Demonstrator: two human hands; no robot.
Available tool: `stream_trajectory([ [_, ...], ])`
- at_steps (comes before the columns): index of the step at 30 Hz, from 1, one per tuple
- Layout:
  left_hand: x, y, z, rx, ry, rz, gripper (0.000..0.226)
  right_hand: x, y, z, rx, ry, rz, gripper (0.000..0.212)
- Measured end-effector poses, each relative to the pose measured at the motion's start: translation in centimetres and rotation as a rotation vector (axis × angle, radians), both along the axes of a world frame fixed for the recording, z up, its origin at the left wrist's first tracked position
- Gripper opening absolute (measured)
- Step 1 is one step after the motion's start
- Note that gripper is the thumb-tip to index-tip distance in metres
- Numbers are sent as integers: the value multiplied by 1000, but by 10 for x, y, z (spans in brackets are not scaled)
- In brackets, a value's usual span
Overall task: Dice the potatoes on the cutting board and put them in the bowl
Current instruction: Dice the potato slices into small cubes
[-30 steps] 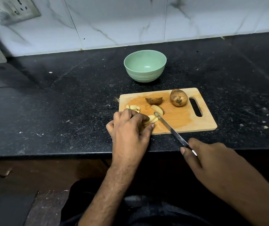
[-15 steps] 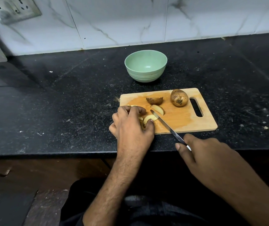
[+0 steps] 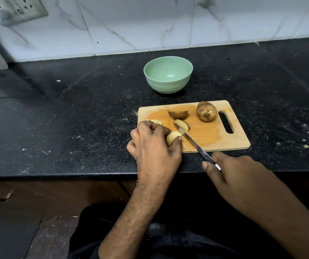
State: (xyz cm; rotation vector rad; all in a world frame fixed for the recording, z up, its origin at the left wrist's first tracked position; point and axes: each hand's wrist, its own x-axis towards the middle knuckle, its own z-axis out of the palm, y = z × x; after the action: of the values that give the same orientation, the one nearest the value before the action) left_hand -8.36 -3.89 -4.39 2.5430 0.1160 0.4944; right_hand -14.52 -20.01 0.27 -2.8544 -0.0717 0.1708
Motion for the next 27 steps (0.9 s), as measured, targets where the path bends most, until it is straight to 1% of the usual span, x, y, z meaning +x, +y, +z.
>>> stream_trajectory([
  [16,3,6,0,17,-17,-46,20,-4,9,3,10,4,32,30],
  [23,4,4,-2,10,-26,-42,19,-5,15,3,-104,-21,34,26],
  [27,6,6,-3,-6,-22,-54,19,-1,15,0,-127,-20,35,27],
])
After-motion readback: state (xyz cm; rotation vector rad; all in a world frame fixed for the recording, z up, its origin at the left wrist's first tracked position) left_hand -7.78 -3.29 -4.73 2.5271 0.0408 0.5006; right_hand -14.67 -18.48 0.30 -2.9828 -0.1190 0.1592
